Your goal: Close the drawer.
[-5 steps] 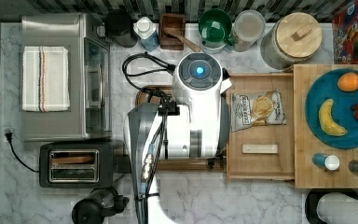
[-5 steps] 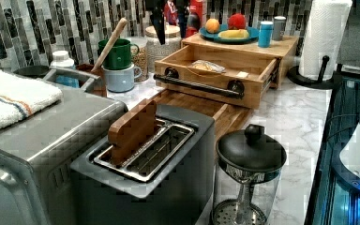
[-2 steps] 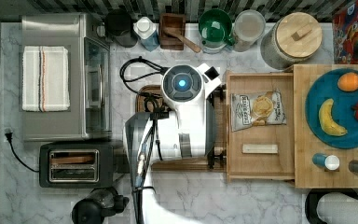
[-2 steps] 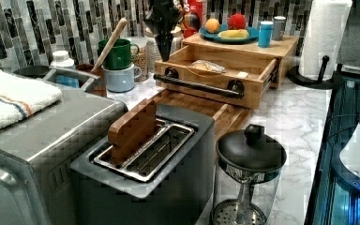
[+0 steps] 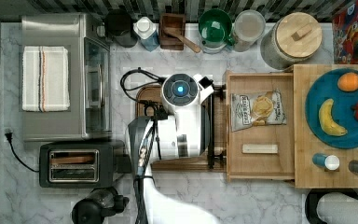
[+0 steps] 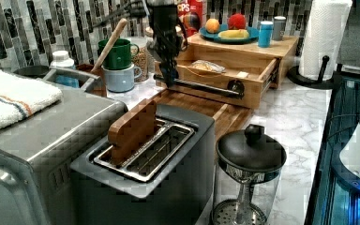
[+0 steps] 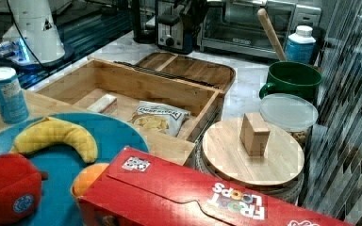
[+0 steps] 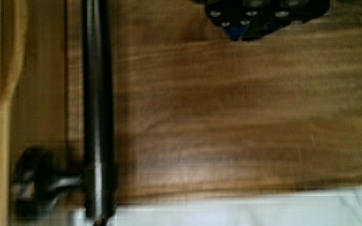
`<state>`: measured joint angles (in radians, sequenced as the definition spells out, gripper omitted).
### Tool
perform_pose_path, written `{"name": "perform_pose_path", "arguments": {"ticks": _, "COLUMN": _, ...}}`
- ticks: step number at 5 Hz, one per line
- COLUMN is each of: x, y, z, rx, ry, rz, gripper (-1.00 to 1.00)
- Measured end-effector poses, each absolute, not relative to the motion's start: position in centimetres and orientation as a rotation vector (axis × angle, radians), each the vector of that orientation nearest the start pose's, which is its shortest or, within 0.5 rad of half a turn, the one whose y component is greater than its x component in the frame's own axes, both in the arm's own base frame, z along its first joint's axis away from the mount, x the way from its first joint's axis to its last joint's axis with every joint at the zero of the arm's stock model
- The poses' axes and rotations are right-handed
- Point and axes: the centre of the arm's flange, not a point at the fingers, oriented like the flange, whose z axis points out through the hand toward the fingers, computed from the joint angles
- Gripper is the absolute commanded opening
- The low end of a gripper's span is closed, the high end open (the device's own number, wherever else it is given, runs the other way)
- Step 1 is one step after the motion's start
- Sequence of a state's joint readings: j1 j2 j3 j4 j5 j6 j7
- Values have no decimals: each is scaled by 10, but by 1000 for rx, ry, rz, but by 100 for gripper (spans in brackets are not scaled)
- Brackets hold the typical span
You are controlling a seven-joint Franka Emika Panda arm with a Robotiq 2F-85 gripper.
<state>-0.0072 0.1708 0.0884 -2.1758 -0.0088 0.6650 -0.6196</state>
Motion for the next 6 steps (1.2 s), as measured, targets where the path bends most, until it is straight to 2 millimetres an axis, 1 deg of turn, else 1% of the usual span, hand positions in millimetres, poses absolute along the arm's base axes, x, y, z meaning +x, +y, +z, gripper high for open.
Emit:
{"name": "perform_pose_path", "arguments": {"ticks": 1, "x": 524, "y": 41, "z": 274, "rx": -3134, "ry": 119, "rz": 283, "gripper": -100}}
{"name": "perform_pose_path", "arguments": {"ticks": 2, "x": 513, "y": 30, "z": 254, "rx": -3123, "ry": 46, "rz": 354, "gripper": -100}}
{"name": "perform_pose_path", "arguments": {"ticks": 3, "x": 511, "y": 9, "z": 245, "rx": -3101, "ry": -74, "rz": 383, "gripper": -100}}
{"name": "perform_pose_path", "arguments": {"ticks": 4, "x": 514, "y": -14, "z": 244, "rx": -3103, "ry": -197, "rz": 362, "gripper": -100}}
{"name": "perform_pose_path", "arguments": {"ticks": 5, "x": 514, "y": -39, "z": 240, "rx": -3092, "ry": -224, "rz": 368, "gripper": -100}}
{"name": "perform_pose_path", "arguments": {"ticks": 6, "x": 515, "y": -58, "z": 241, "rx": -3090, "ry": -173, "rz": 353, "gripper": -100}}
